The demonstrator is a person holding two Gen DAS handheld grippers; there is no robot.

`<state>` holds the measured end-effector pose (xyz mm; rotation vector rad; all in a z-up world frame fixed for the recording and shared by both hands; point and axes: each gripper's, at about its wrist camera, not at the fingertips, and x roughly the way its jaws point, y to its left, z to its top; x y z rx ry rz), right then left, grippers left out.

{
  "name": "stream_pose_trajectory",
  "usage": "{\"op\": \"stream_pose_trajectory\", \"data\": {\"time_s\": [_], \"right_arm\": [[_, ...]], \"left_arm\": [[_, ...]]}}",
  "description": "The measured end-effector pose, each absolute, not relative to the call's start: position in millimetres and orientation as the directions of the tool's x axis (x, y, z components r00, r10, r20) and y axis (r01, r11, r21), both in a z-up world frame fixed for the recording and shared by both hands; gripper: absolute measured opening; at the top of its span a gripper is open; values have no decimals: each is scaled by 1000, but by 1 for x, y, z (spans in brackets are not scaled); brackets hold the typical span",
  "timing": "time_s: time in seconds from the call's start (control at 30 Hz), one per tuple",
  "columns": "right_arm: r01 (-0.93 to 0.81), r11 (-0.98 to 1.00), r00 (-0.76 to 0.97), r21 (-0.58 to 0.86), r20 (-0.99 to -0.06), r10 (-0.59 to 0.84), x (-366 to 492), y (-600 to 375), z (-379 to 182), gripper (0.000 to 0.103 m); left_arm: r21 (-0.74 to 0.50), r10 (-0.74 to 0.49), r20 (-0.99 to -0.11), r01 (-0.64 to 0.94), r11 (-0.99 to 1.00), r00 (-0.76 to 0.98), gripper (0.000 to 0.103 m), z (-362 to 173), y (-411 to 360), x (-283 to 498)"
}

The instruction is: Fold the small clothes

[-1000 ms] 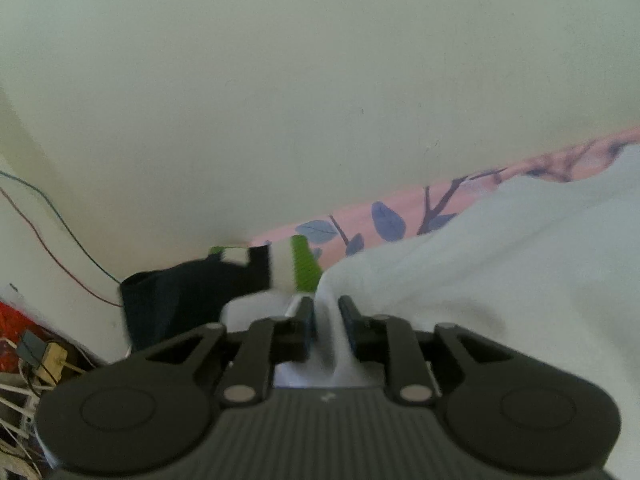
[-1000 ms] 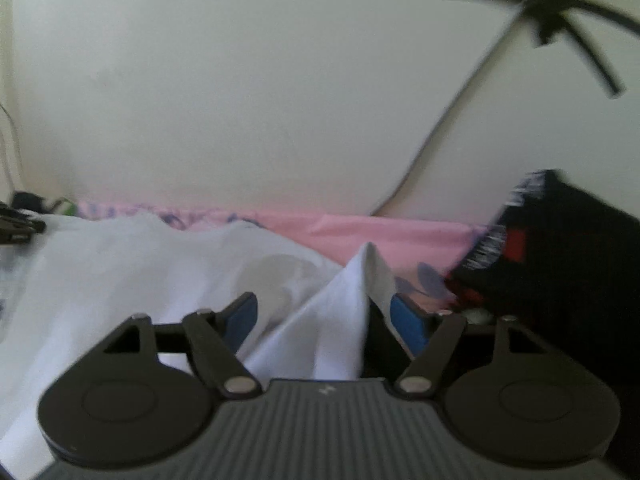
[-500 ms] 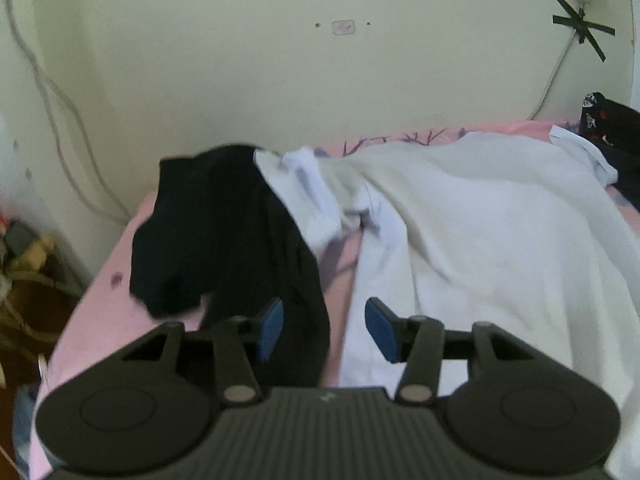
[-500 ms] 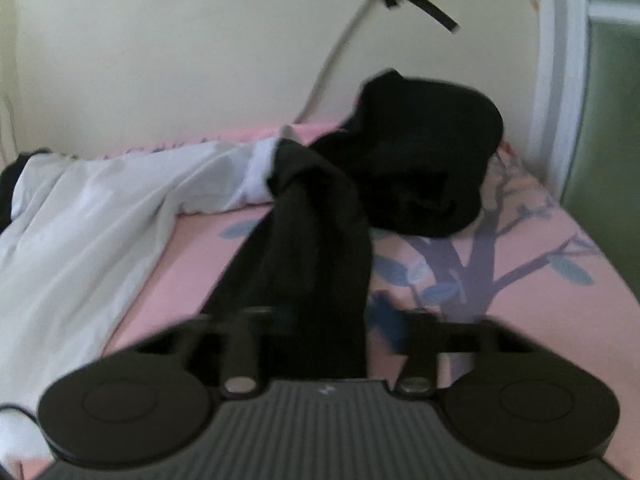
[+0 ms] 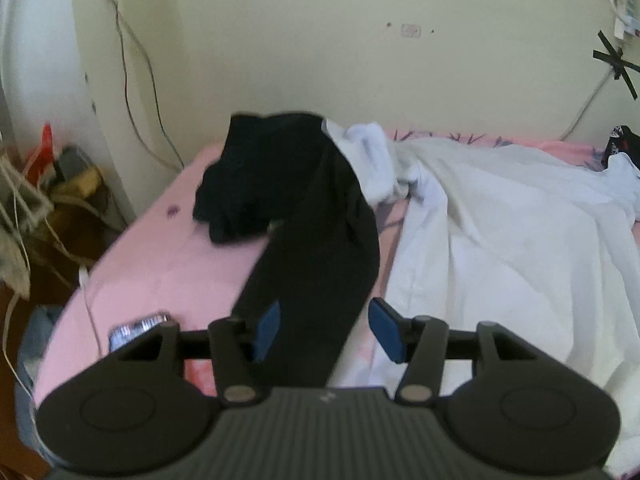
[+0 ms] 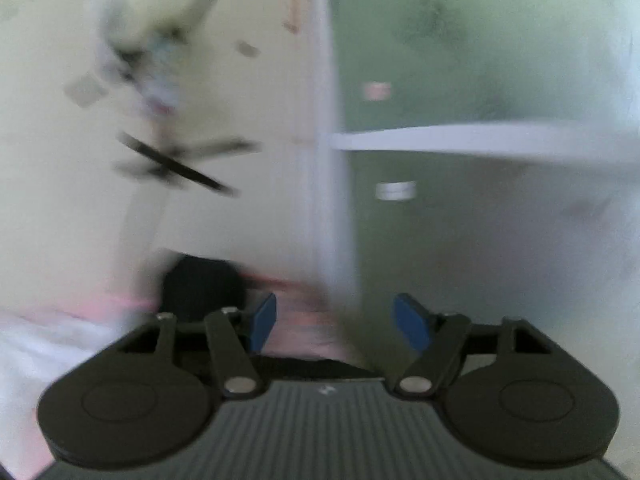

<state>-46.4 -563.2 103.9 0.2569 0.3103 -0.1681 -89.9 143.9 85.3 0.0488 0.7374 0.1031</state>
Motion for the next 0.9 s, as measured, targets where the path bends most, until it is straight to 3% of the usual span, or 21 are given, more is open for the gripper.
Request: {"op": "stream_pose_trajectory", "data": {"time_s": [0.13,0.23,0.37,0.5,0.53,0.6,0.63,0.67,0.7,0.73,0.9], "right_arm": [[-138,891,862,431,-391,323,-58,-518,82,69],[-318,830,711,459,-464,529,-67,-461,58,68],[-454,750,544,481,-517,661,-87,-401,38,68],[-492,735,507,466,-533,677,-95,-368,29,69],[-512,738,507,440,-539,673,-101,-360,30,61],[-541,736,500,407,-548,670,-102,-345,33,37],[-548,739,501,392,-554,665,-103,-342,31,6],[-556,739,497,379,-561,662,-105,-336,30,4],[-557,746,509,364,-561,653,-108,-337,32,3],[-553,759,527,342,-562,637,-107,-335,38,1],[-478,837,674,266,-501,544,-115,-386,81,1]], "left_arm": [[70,96,-691,-66,995,716,51,74,144,-101],[75,82,-702,-40,996,707,55,68,144,-107],[75,64,-728,-13,997,683,56,56,141,-117],[67,47,-761,6,998,647,56,41,144,-122],[66,45,-765,9,998,642,56,38,144,-123],[68,42,-768,16,998,639,52,33,142,-123],[62,31,-770,25,998,637,39,32,140,-124],[44,6,-768,44,998,640,30,32,139,-126],[30,-21,-767,68,997,642,12,33,137,-128],[29,-32,-767,84,996,641,6,34,133,-129],[-38,-129,-727,148,988,674,6,61,121,-152]]}}
